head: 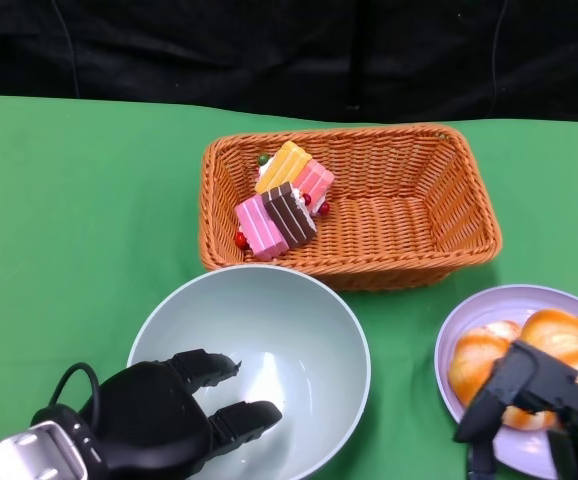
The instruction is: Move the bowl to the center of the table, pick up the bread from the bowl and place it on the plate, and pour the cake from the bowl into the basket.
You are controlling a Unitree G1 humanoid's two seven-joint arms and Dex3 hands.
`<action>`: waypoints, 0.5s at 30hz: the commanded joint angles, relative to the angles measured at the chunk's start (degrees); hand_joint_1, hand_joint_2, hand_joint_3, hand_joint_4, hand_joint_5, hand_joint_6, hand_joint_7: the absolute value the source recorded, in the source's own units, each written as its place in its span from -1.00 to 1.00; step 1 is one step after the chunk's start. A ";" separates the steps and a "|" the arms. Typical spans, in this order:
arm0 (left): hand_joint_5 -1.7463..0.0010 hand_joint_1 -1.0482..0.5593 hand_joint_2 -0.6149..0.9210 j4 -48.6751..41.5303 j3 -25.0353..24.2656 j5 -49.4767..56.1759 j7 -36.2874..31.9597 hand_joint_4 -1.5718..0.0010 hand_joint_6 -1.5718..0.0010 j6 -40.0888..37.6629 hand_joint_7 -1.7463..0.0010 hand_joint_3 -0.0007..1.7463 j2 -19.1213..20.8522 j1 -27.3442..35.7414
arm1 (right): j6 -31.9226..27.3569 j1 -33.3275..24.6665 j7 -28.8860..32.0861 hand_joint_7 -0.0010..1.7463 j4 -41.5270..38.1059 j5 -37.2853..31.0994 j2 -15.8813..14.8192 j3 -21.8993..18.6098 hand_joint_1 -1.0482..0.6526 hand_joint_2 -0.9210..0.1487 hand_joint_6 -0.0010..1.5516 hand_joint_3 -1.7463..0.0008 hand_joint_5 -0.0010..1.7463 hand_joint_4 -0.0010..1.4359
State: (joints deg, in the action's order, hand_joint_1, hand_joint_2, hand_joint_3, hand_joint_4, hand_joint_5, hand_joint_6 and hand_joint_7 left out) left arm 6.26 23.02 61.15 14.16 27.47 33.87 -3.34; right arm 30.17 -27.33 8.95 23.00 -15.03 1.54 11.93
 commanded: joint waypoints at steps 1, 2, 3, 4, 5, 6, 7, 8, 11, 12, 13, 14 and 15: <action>0.87 -0.17 0.88 2.55 -0.92 -4.09 3.67 0.98 0.92 -2.27 0.98 -1.00 0.30 0.32 | 0.36 0.04 -1.62 0.80 3.33 -0.81 -0.49 2.09 0.27 0.39 0.05 -1.00 1.00 0.28; 0.86 -0.19 0.87 4.63 -1.88 -6.58 5.94 0.97 0.92 -3.70 0.98 -1.00 0.48 0.99 | -0.25 0.28 -1.91 0.80 3.45 -1.02 -0.51 2.18 0.27 0.40 0.05 -1.00 1.00 0.27; 0.86 -0.25 0.88 6.94 -2.99 -9.36 8.26 0.97 0.90 -5.19 0.97 -0.99 0.72 1.75 | -0.74 0.65 -2.08 0.78 3.46 -1.27 -0.56 2.15 0.28 0.38 0.05 -1.00 0.99 0.26; 0.85 -0.29 0.89 8.65 -3.75 -11.35 10.00 0.96 0.89 -6.31 0.97 -0.99 0.90 2.28 | -1.10 0.91 -2.20 0.76 3.47 -1.42 -0.60 2.13 0.29 0.38 0.06 -1.00 0.98 0.26; 0.85 -0.31 0.89 10.75 -5.04 -14.45 11.53 0.96 0.89 -7.41 0.97 -0.99 1.08 3.11 | -1.55 1.40 -2.37 0.75 3.48 -1.73 -0.73 1.98 0.29 0.37 0.06 -1.00 0.98 0.26; 0.85 -0.33 0.90 12.13 -5.88 -16.52 12.55 0.96 0.88 -8.15 0.97 -0.99 1.20 3.65 | -1.86 1.71 -2.48 0.73 3.51 -1.93 -0.82 1.88 0.29 0.37 0.06 -1.00 0.96 0.27; 0.84 -0.35 0.91 14.22 -7.24 -19.97 14.38 0.96 0.88 -9.61 0.97 -0.99 1.31 4.35 | -2.29 2.25 -2.82 0.71 3.45 -1.89 -1.01 1.75 0.29 0.37 0.06 -1.00 0.95 0.28; 0.83 -0.37 0.93 16.55 -8.75 -24.04 16.90 0.96 0.89 -11.74 0.98 -0.98 1.50 4.98 | -2.94 2.82 -3.29 0.69 3.43 -1.58 -1.20 1.68 0.29 0.36 0.06 -1.00 0.93 0.28; 0.81 -0.41 0.98 21.12 -12.31 -33.73 22.49 0.96 0.90 -16.77 0.98 -0.97 2.46 6.20 | -4.40 3.77 -4.30 0.64 3.40 -0.92 -1.44 1.54 0.30 0.34 0.07 -0.98 0.90 0.29; 0.78 -0.43 0.99 22.47 -13.75 -37.45 24.15 0.90 0.84 -18.39 0.96 -0.97 2.95 6.64 | -4.89 4.04 -4.56 0.59 3.37 -0.80 -1.49 1.50 0.30 0.30 0.08 -0.92 0.88 0.29; 0.76 -0.43 1.00 23.66 -15.60 -42.37 25.68 0.87 0.81 -20.03 0.95 -0.96 3.24 7.31 | -5.39 4.29 -4.99 0.57 3.28 -0.46 -1.66 1.51 0.30 0.28 0.09 -0.90 0.88 0.30; 0.74 -0.43 1.00 24.06 -17.87 -48.09 26.25 0.84 0.78 -20.54 0.94 -0.96 2.84 8.22 | -6.04 4.70 -5.48 0.55 3.08 -0.13 -1.82 1.54 0.29 0.27 0.09 -0.88 0.88 0.30; 0.70 -0.42 1.00 24.10 -19.24 -51.59 26.39 0.76 0.71 -20.64 0.91 -0.95 2.53 8.77 | -6.46 4.93 -5.82 0.54 2.98 0.08 -1.91 1.56 0.29 0.27 0.10 -0.86 0.89 0.31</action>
State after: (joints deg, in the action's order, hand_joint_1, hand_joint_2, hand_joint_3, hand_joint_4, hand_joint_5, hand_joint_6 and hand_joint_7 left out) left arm 29.28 6.36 14.33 39.40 7.76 35.83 4.38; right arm 24.48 -22.84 3.72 25.31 -15.39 0.32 13.56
